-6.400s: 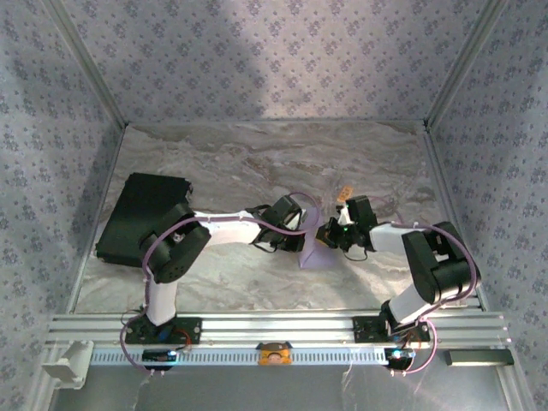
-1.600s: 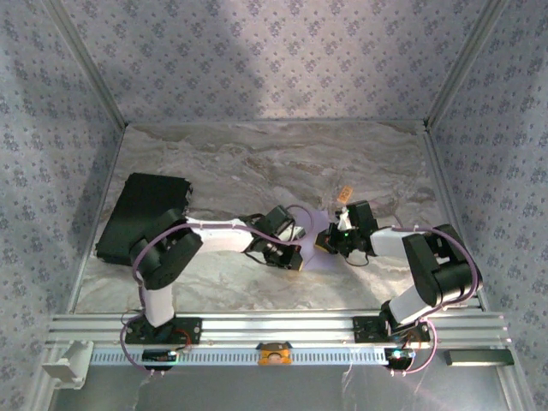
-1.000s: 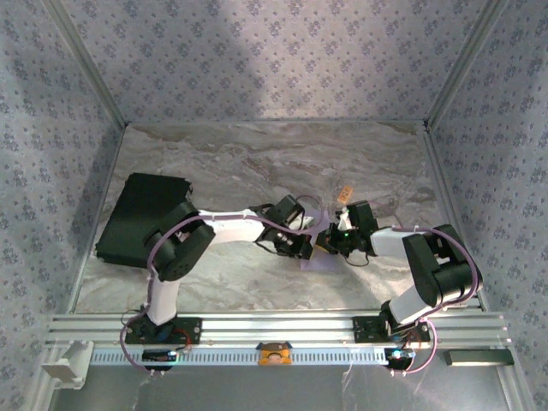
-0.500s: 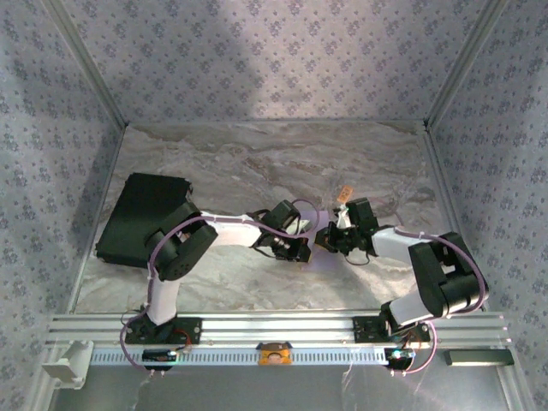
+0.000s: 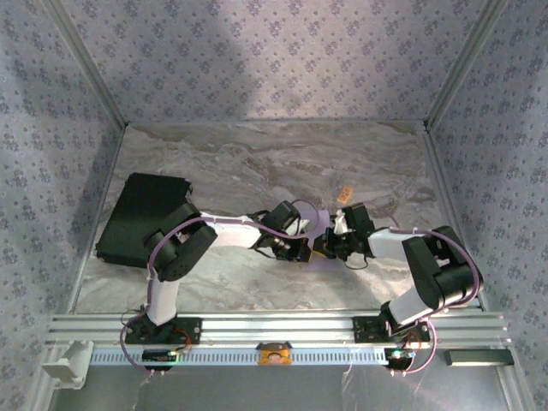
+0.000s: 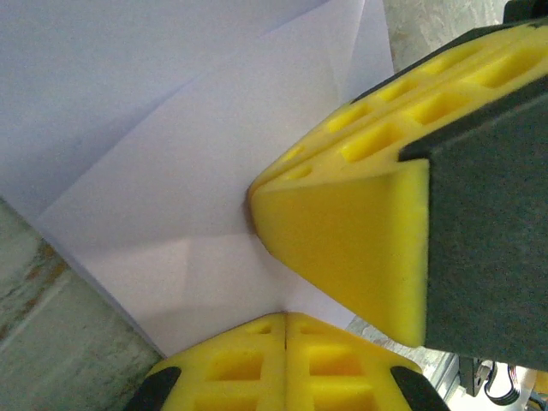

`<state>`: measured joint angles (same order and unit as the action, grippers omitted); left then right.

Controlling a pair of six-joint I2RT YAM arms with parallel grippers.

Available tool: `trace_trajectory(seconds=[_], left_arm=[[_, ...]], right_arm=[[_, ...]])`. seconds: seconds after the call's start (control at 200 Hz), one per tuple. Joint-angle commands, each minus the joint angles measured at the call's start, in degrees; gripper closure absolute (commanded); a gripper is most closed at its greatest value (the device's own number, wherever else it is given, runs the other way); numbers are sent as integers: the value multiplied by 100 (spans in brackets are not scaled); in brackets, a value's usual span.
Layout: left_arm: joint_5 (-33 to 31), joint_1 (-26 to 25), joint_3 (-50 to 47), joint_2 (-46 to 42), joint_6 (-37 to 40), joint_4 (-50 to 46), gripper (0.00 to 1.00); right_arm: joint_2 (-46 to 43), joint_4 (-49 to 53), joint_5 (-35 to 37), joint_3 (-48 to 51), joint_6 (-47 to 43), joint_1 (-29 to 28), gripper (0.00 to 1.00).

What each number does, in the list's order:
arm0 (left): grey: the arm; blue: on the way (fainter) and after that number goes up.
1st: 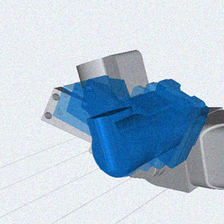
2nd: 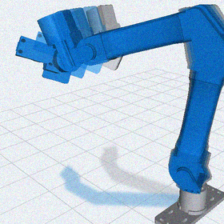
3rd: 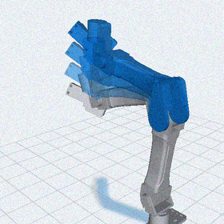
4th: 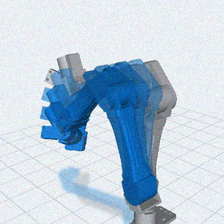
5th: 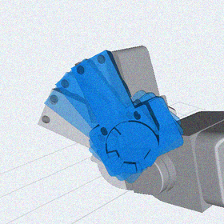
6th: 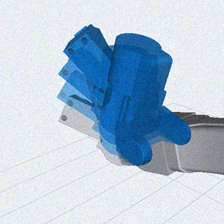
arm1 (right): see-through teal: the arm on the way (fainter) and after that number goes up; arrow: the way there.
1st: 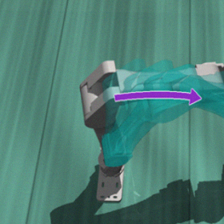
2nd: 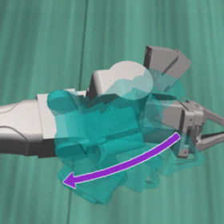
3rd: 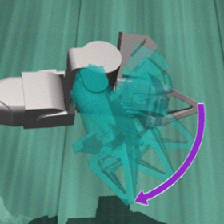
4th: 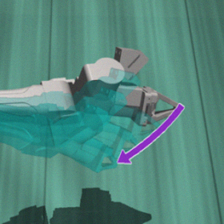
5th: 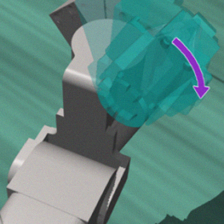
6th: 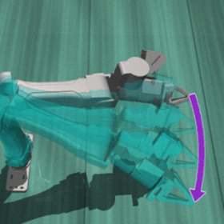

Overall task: Fold a paper plane with a square sheet of paper (pick it up from the middle)
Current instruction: Fold the triangle a second time at the center of the table.

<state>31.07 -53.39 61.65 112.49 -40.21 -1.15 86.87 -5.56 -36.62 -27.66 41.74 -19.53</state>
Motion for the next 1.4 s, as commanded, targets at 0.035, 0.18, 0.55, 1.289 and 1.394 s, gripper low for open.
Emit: trace_trajectory(seconds=[0.035,0.18,0.55,1.289,1.394], left_arm=[[-456,-36,-210,156,-88,-351,100],[-452,-32,-156,279,-159,-357,100],[-469,-45,-187,250,-190,-309,100],[-537,-44,-188,221,-174,-325,100],[-532,-40,-178,225,-171,-333,100]], right_arm=[[120,-11,241,30,-100,304,93],[150,-34,196,-80,-144,642,92],[255,-8,106,-281,-280,1237,90],[101,360,54,-176,-400,696,90],[389,43,-68,-130,-369,1005,90]])
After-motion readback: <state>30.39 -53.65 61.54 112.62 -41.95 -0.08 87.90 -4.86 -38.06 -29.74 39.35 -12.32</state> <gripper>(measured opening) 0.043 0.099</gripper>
